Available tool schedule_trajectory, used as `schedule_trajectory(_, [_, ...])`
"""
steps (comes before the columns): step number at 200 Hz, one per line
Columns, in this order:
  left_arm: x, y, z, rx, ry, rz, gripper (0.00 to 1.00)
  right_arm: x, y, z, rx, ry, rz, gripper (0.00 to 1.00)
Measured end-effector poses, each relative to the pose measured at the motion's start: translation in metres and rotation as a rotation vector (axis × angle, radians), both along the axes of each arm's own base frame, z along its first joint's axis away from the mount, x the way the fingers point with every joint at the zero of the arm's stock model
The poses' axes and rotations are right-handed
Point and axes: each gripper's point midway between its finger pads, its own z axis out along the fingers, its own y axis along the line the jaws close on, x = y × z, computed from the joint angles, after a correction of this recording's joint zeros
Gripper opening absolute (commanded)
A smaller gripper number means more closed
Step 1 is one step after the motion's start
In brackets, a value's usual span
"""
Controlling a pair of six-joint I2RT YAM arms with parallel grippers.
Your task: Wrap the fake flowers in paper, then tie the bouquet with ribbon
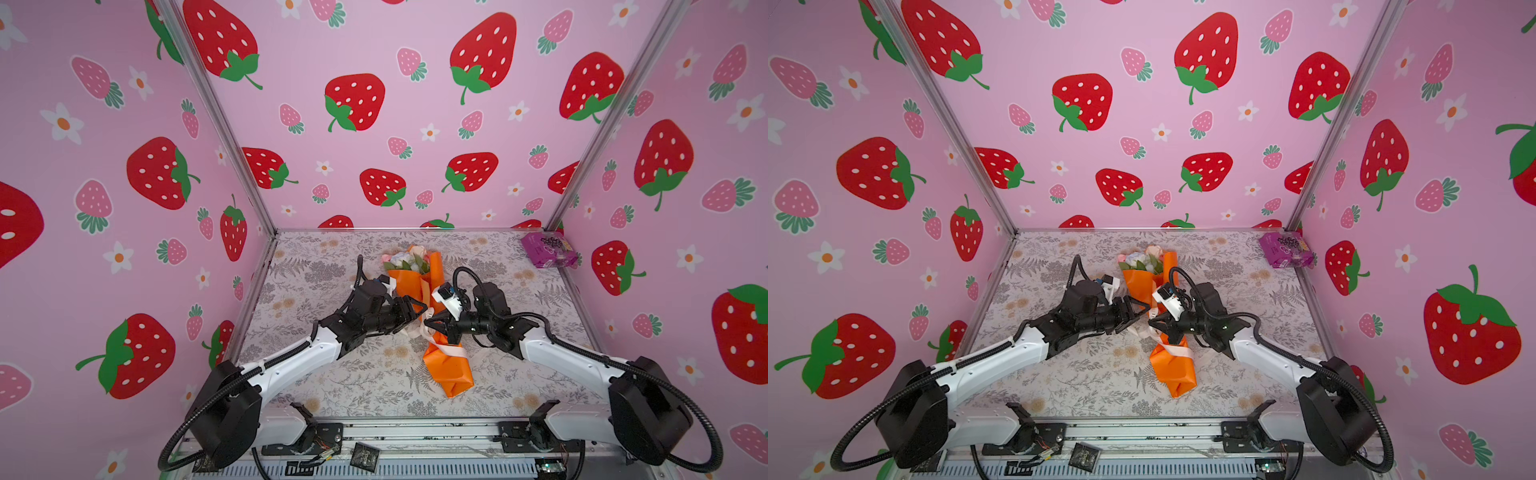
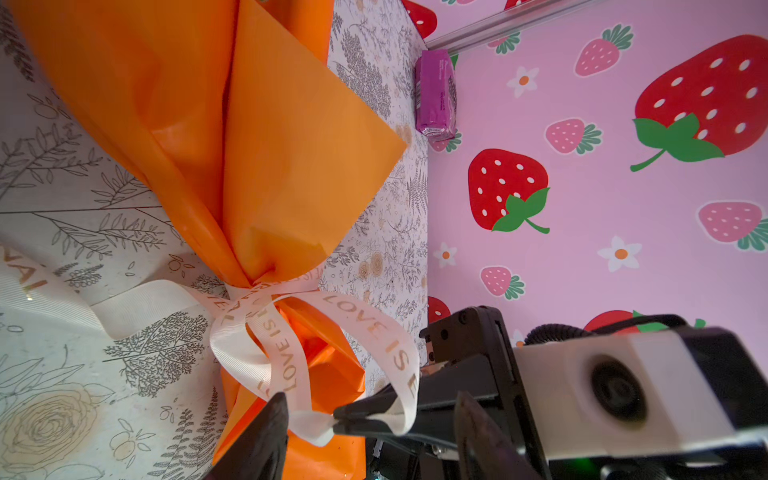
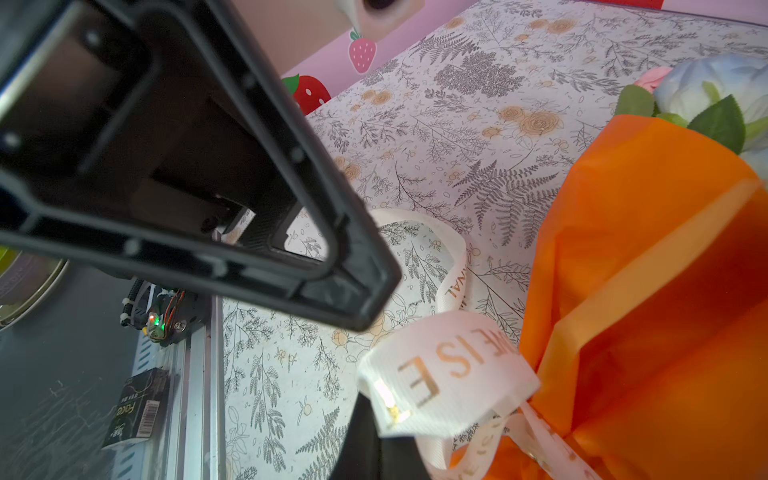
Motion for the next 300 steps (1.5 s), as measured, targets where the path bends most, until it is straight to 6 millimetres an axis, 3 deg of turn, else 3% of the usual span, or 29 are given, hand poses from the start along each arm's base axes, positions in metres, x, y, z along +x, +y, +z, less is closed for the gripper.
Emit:
schedule_trajectory(36, [0.001, -0.006, -0.010, -0.002, 0.038, -0.014, 0.59, -0.005, 0.002, -0.003, -0.009, 0.003, 0.023, 0.00])
schedule_trajectory(62, [0.005, -0.009, -0.005, -0.011, 0.030, -0.014, 0.53, -0.008, 0.004, -0.010, -0.021, 0.017, 0.041, 0.00])
schedule_trajectory(95, [0.007, -0.012, -0.002, -0.026, 0.023, -0.019, 0.27, -0.012, 0.005, -0.016, -0.033, 0.035, 0.056, 0.00])
schedule_trajectory(132, [0.007, -0.014, -0.001, -0.034, 0.027, -0.022, 0.11, -0.011, 0.007, -0.011, -0.030, 0.031, 0.058, 0.00])
schedule_trajectory(159, [0.006, -0.014, -0.001, -0.037, 0.028, -0.029, 0.07, -0.011, 0.007, -0.011, -0.031, 0.032, 0.057, 0.00])
schedule_trajectory(166, [0.005, -0.014, -0.001, -0.037, 0.028, -0.030, 0.00, -0.011, 0.007, -0.011, -0.030, 0.032, 0.056, 0.00])
schedule_trajectory(216, [0.006, -0.015, 0.002, -0.045, 0.015, -0.034, 0.00, -0.010, 0.006, -0.012, -0.037, 0.035, 0.045, 0.03])
schedule_trajectory(224, [0.006, -0.015, 0.002, -0.046, 0.013, -0.034, 0.00, -0.009, 0.005, -0.013, -0.040, 0.041, 0.040, 0.08])
schedule_trajectory(240, [0.007, -0.014, 0.003, -0.043, 0.008, -0.031, 0.00, -0.009, 0.003, -0.015, -0.059, 0.058, 0.023, 0.29])
schedule_trajectory(257, [0.005, -0.010, 0.004, -0.035, -0.001, -0.020, 0.00, -0.009, -0.003, -0.013, -0.083, 0.064, -0.009, 0.38])
schedule_trajectory(282, [0.004, -0.001, 0.003, -0.029, -0.007, 0.001, 0.00, -0.005, -0.020, -0.006, -0.132, 0.025, -0.090, 0.44])
schedule_trajectory(300, [0.005, 0.003, -0.001, -0.024, -0.001, 0.009, 0.00, -0.001, -0.035, -0.003, -0.181, -0.009, -0.160, 0.40])
